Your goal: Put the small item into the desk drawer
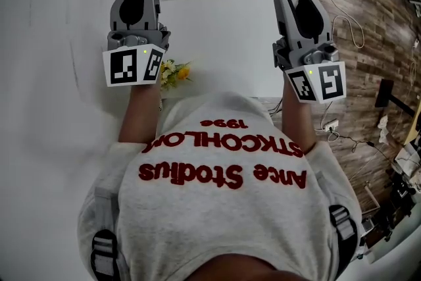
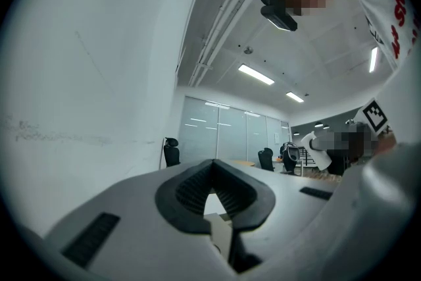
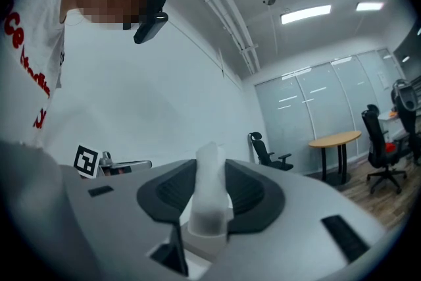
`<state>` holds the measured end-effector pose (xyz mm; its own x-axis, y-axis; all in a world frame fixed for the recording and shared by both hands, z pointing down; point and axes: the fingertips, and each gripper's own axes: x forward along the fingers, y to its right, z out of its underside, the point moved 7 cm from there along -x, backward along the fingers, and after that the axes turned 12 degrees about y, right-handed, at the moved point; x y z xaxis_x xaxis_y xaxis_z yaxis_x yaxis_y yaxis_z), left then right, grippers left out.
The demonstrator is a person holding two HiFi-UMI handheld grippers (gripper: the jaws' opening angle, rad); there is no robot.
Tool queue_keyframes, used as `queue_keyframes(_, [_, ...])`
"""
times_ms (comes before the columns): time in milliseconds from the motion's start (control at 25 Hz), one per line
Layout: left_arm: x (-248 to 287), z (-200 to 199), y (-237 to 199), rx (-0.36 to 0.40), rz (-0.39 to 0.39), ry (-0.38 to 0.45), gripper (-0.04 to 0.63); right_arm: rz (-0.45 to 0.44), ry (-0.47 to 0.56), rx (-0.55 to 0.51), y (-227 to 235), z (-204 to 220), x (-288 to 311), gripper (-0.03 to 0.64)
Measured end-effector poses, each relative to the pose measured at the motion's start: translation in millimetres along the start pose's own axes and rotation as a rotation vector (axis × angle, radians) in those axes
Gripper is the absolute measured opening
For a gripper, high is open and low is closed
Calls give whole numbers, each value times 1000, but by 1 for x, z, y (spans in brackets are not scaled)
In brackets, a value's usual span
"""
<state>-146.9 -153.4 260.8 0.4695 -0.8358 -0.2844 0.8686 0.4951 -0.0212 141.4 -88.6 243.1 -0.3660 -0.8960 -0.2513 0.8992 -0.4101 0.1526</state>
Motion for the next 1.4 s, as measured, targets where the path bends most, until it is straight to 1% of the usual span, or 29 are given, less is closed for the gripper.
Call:
queue_keyframes(80, [6,-1,0,-4,-1,-4,7,0,-3,55,4,0,3,137])
queue_keyframes(160, [14,-2,0,-8,1,-10,7,4,-12,79,8,-1,10,137])
queue_keyframes(360, [31,15,-6,-15,5,-26,7,13,-48,99,24,17,28,137])
queue_keyframes(480, [34,28,-9,-22,5,-51,6,24,-92,102,32,33,36,137])
queue_keyframes(560, [36,27,-11,-14,1,-64,8,23,-124,101,35,38,42,137])
queue_keyframes(680, [35,25,-14,-1,-9,-83,8,18,-173,78,34,45,52,137])
queue_keyframes(800, [41,57,-22,-10,-17,-106,8,43,-232,62,49,84,64,137])
queue_keyframes(920, [58,92,-32,-33,-10,-122,8,68,-289,57,71,126,82,137])
queue_keyframes(1080, [62,120,-40,-33,-10,-143,8,56,-356,21,77,165,93,138])
queue_keyframes(1240, [64,124,-48,-26,-27,-164,7,24,-432,-33,70,185,105,140])
queue_keyframes(1400, [68,123,-51,-28,-13,-181,7,6,-540,-108,63,203,113,143])
